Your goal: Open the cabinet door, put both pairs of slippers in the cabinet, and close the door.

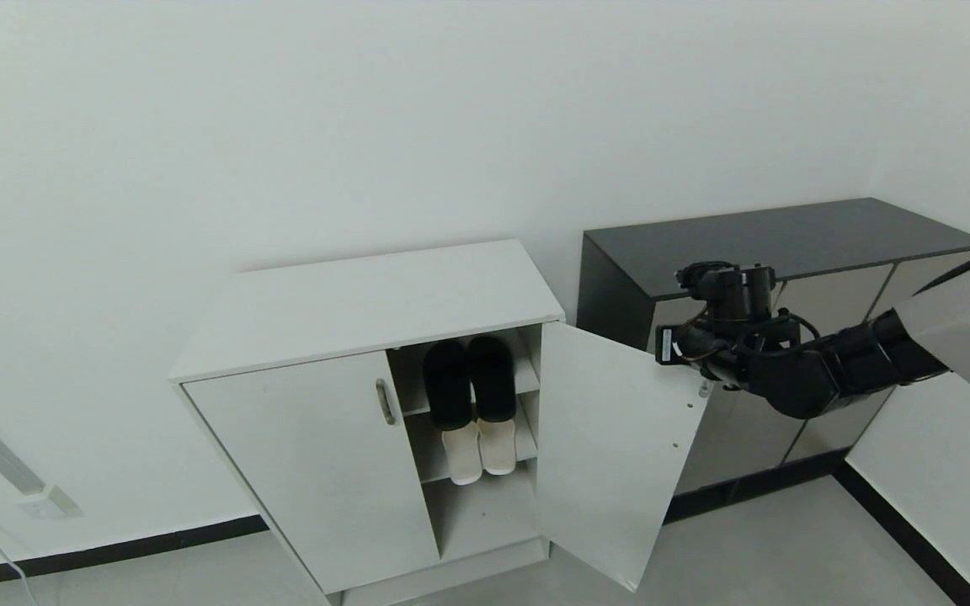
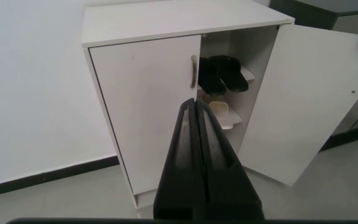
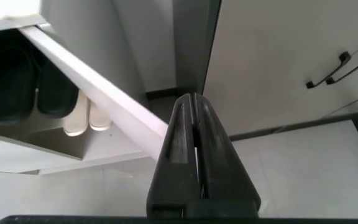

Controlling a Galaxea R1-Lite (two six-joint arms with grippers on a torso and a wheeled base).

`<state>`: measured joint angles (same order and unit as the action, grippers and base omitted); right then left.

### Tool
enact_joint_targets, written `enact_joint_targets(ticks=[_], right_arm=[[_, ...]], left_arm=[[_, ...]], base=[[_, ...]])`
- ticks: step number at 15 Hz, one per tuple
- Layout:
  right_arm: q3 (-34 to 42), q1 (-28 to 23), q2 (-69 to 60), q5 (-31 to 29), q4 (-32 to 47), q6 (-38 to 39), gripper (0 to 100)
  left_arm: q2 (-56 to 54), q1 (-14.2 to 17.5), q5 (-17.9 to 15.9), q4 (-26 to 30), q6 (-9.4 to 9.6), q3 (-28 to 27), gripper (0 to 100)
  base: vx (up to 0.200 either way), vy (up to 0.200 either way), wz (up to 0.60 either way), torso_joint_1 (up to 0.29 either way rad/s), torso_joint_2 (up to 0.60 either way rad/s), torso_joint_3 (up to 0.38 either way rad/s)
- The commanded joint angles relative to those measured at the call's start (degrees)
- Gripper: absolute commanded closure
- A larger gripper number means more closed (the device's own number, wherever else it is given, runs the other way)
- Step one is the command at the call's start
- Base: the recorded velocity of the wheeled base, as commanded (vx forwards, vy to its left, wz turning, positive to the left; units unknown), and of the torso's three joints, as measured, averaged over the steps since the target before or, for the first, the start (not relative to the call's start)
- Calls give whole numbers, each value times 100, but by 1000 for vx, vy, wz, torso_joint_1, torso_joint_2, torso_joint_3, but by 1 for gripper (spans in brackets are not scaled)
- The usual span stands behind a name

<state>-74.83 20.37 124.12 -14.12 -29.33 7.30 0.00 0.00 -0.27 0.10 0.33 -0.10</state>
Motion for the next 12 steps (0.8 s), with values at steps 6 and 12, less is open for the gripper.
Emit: enact_joint_targets(ticks=[6,12], right_arm=[[-181,-68,411,-3,-2,-1,100],[223,55,165,-3,-2,78,100]], left_arm=[[9,0,0,-1,2,1,100],[0,0,0,-1,2,1,100]], base=[[0,0,0,0,0,0],[0,0,0,0,0,0]])
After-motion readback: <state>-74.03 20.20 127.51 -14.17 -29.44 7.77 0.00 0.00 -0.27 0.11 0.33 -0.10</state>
